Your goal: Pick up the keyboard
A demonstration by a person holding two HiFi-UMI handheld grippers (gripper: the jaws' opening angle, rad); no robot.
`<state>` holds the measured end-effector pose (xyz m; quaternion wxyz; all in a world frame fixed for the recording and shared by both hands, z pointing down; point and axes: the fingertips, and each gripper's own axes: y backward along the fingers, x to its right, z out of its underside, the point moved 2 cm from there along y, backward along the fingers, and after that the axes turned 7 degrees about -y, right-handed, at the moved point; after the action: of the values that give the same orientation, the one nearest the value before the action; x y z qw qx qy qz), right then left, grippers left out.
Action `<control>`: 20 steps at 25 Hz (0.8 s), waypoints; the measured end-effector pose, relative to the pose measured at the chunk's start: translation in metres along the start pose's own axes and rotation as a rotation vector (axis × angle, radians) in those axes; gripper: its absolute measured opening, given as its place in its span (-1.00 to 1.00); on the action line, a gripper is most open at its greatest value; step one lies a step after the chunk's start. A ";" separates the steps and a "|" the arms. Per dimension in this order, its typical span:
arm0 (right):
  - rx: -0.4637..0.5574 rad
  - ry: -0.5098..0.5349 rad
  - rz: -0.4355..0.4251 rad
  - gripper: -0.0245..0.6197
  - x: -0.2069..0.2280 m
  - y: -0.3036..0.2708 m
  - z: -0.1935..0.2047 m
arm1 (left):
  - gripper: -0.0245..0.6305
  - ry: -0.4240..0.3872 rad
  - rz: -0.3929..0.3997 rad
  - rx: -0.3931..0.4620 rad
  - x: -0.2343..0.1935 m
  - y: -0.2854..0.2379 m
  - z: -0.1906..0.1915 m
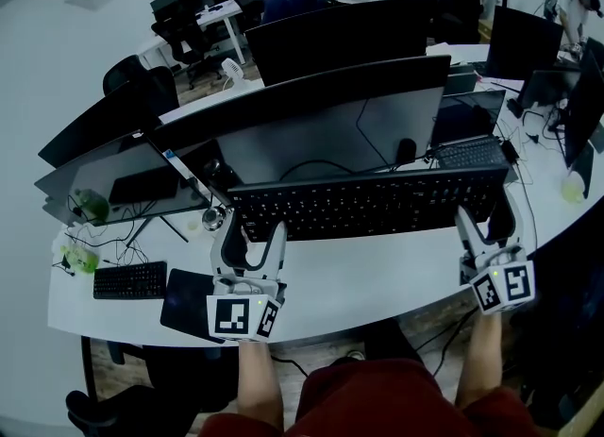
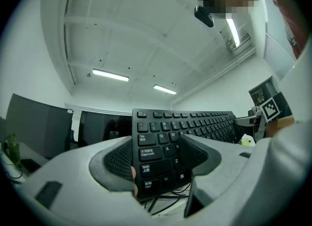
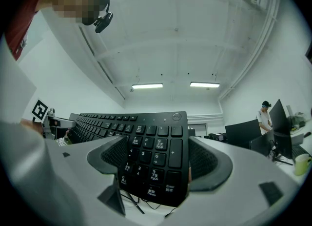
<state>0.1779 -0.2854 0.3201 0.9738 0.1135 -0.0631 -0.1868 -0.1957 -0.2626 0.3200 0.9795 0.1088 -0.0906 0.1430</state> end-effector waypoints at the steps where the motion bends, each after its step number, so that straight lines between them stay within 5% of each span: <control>1: 0.000 0.000 0.000 0.30 0.000 0.000 0.000 | -0.04 0.000 0.000 0.001 0.000 0.000 0.000; 20: -0.009 0.010 0.011 0.30 -0.001 0.001 -0.002 | -0.04 0.017 0.013 -0.005 -0.002 -0.002 0.002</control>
<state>0.1775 -0.2834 0.3185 0.9756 0.1096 -0.0582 -0.1811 -0.1968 -0.2655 0.3210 0.9796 0.1043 -0.0831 0.1503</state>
